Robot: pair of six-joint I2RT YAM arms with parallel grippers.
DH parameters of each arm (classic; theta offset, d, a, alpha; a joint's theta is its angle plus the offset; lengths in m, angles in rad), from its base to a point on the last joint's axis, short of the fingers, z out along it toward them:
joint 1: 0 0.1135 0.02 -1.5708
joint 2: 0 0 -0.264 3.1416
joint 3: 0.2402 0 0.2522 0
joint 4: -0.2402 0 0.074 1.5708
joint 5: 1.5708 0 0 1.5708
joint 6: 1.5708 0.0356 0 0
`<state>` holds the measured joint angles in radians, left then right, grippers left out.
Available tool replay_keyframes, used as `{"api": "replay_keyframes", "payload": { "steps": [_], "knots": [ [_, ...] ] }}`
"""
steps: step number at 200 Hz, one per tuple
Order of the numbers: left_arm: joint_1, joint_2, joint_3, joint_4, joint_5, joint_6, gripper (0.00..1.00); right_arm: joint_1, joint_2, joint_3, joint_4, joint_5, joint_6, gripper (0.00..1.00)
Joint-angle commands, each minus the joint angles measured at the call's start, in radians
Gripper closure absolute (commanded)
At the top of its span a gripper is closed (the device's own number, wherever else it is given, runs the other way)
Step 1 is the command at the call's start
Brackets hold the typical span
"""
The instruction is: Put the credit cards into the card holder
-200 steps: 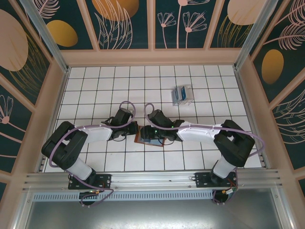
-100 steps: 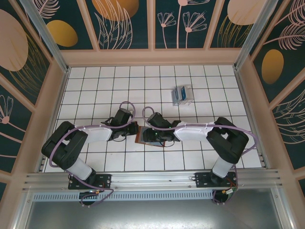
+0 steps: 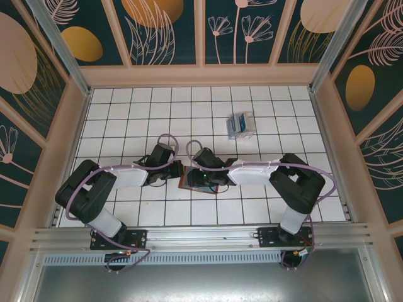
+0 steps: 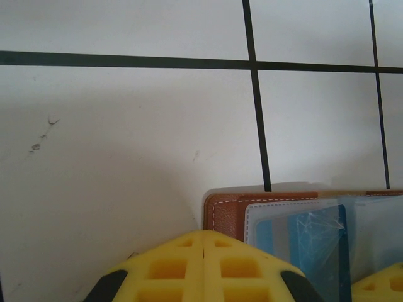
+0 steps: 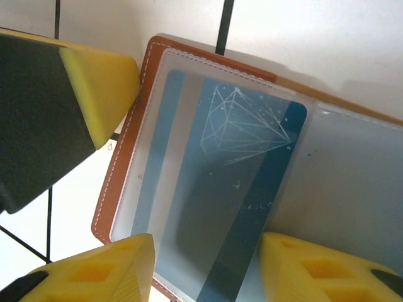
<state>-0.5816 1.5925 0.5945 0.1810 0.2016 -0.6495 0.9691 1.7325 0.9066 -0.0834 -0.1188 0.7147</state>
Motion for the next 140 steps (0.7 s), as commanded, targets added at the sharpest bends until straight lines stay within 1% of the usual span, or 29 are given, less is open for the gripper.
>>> {"api": "replay_keyframes", "payload": {
  "steps": [1,35,55,67,96,140],
  "knots": [
    [-0.006,0.026,-0.025,-0.055,0.037,-0.018,1.0,0.018,0.045,0.041,0.022,-0.019,-0.003,0.52],
    [-0.005,0.017,-0.036,-0.041,0.037,-0.027,1.0,0.036,0.068,0.085,0.005,-0.002,-0.018,0.52],
    [-0.004,0.02,-0.046,-0.028,0.047,-0.038,1.0,0.038,0.07,0.088,0.025,-0.025,-0.011,0.52],
    [-0.006,0.027,-0.048,-0.017,0.053,-0.04,1.0,0.04,0.064,0.078,0.051,-0.038,-0.009,0.55],
    [-0.005,0.04,-0.046,-0.023,0.061,-0.039,1.0,0.051,-0.008,0.029,0.088,-0.029,-0.013,0.55],
    [-0.003,0.026,-0.033,-0.042,0.058,-0.024,1.0,0.049,-0.141,-0.039,-0.026,0.082,-0.074,0.53]
  ]
}}
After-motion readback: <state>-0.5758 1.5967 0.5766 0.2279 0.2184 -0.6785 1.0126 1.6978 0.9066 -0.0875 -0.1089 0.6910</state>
